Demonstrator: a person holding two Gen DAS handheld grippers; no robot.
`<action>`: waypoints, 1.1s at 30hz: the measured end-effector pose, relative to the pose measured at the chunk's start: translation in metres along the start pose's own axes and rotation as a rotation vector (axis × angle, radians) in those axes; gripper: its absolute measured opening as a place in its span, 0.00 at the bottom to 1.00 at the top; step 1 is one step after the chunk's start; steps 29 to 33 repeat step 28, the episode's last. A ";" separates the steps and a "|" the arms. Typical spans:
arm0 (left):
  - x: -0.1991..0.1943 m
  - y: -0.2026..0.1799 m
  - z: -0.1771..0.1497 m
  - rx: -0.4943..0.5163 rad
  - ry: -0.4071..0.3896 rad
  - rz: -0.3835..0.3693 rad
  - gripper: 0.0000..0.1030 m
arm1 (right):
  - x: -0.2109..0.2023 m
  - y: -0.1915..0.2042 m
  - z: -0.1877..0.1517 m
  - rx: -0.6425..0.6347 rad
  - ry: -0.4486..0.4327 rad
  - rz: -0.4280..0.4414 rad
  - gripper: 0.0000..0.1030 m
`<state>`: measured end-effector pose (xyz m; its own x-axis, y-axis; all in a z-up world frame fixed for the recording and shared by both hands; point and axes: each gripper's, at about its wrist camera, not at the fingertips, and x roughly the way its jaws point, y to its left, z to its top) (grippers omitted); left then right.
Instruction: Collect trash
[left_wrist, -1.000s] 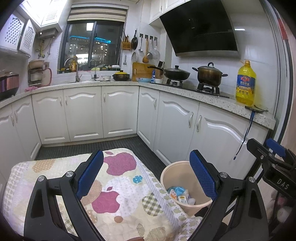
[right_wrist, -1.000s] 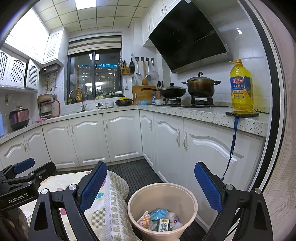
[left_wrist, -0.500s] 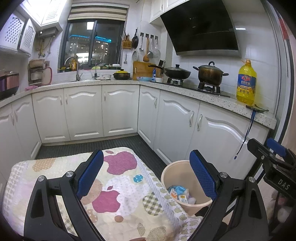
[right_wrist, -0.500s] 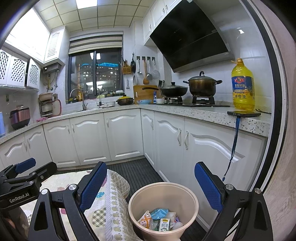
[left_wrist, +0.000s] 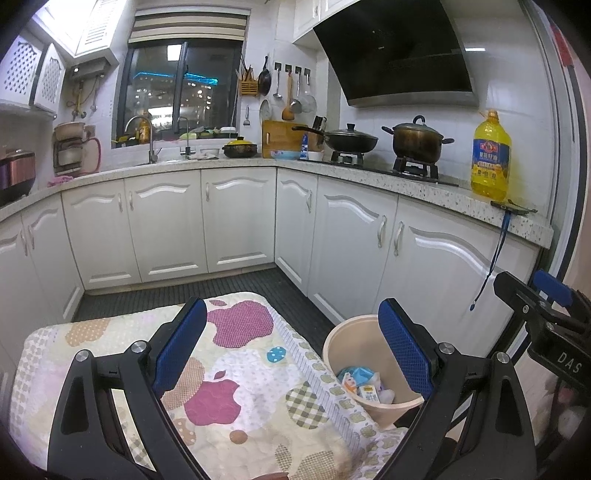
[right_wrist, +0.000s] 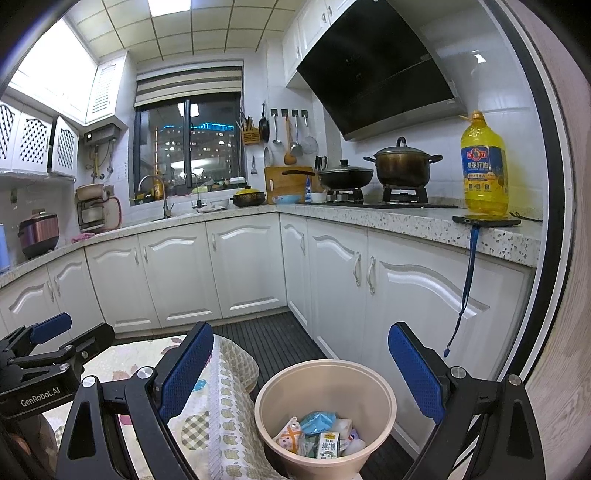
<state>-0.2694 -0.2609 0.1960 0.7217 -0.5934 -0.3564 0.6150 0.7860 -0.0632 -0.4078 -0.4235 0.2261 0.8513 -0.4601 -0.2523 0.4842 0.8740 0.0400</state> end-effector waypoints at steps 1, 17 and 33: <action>0.000 0.000 0.000 0.000 0.002 -0.001 0.91 | 0.000 -0.001 0.000 0.000 0.001 0.000 0.92; 0.009 -0.003 -0.002 0.017 0.021 -0.018 0.91 | 0.006 -0.006 -0.005 0.005 0.018 0.000 0.92; 0.007 -0.010 -0.006 0.071 -0.002 -0.026 0.91 | 0.009 -0.008 -0.005 0.004 0.027 0.002 0.92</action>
